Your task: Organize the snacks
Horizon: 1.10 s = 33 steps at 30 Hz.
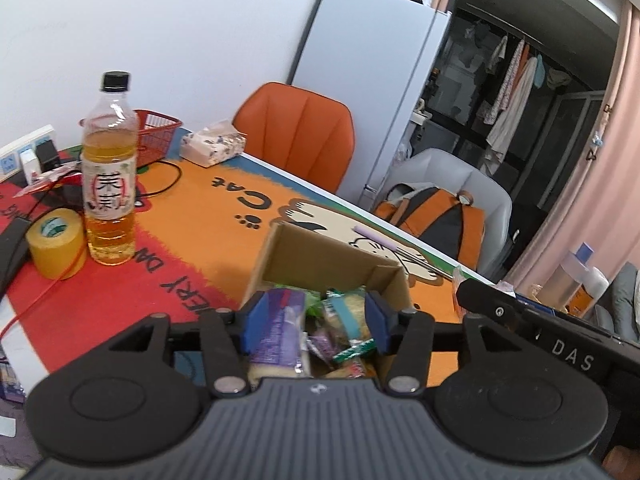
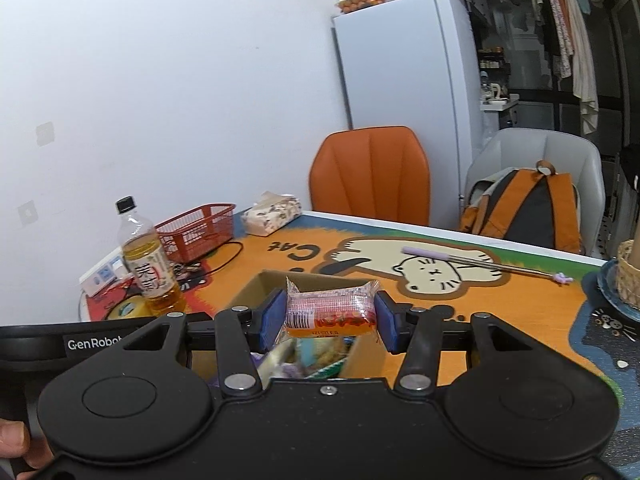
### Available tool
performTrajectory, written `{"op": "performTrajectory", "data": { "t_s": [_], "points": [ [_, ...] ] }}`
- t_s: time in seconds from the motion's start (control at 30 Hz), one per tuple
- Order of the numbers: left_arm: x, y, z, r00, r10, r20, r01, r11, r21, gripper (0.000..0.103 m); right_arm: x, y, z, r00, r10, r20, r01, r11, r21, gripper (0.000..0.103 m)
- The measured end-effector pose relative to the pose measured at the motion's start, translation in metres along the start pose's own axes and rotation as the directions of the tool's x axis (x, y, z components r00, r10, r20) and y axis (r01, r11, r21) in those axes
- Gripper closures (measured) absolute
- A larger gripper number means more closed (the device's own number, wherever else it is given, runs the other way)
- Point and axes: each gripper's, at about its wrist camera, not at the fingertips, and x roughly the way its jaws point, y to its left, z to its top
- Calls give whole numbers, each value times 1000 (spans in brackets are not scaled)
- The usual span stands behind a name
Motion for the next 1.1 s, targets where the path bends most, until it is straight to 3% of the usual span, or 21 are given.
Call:
{"op": "performTrajectory", "data": {
  "t_s": [0.2,0.33,0.53,0.8,0.97,1.03,1.1],
  "points": [
    [-16,20,1,999,29,35,-28,999,-36,35,2,19,1,999,28,-20,-28,1000,-7,53],
    [-23,30,1,999,24,36,-22,998,-51,31,1,24,2,998,48,-32,-48,999,25,43],
    [-30,39,0,999,17,39,-14,997,-70,24,-14,27,4,999,28,-16,-27,999,26,39],
    [-42,26,-3,999,-29,31,30,999,-39,15,-49,12,4,1000,-8,22,7,999,37,23],
    [-52,10,-8,999,-46,20,46,999,8,12,-66,-3,-3,999,-32,13,31,997,65,17],
    [-56,4,-10,999,-40,11,40,999,24,10,-72,-9,-5,999,-37,6,36,996,85,8],
    [-61,-3,-13,999,-42,13,41,998,42,9,-77,-12,-7,999,-35,-4,35,996,87,8]
  ]
}}
